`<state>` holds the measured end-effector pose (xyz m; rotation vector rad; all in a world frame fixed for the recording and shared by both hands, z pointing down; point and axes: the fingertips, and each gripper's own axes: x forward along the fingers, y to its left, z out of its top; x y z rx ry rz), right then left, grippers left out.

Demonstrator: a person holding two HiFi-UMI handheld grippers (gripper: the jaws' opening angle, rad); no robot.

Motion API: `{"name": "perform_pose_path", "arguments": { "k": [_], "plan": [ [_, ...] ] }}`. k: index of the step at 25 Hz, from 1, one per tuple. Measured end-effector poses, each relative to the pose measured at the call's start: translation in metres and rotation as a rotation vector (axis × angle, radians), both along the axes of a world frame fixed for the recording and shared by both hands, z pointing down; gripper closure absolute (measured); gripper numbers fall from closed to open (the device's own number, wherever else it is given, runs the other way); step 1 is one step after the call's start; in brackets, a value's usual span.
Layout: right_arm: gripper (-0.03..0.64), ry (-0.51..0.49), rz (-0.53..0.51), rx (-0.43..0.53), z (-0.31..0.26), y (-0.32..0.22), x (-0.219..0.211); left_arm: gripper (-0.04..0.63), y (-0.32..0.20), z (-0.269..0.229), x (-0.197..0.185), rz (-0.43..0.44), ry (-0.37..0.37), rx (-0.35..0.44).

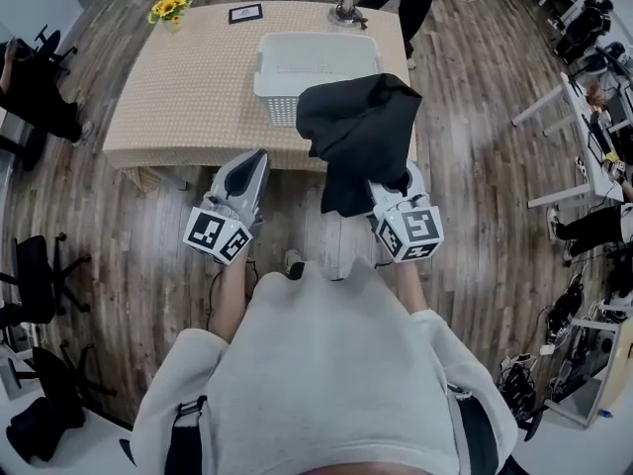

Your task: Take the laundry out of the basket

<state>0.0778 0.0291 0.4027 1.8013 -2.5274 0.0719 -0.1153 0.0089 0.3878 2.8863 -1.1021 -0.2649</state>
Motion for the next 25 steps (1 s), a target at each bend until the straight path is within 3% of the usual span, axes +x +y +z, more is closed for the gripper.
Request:
{"name": "perform_pose_path", "arguments": {
  "k": [12, 25],
  "plan": [
    [0.471, -0.023, -0.01, -0.055, 0.031, 0.11, 0.052, 0.588, 0.117, 0.024, 0.066, 0.019, -0.035, -0.059],
    [0.471, -0.023, -0.033, -0.02, 0.024, 0.153, 0.051, 0.588, 0.168, 0.009, 0.07, 0.001, -0.041, -0.002]
  ]
}}
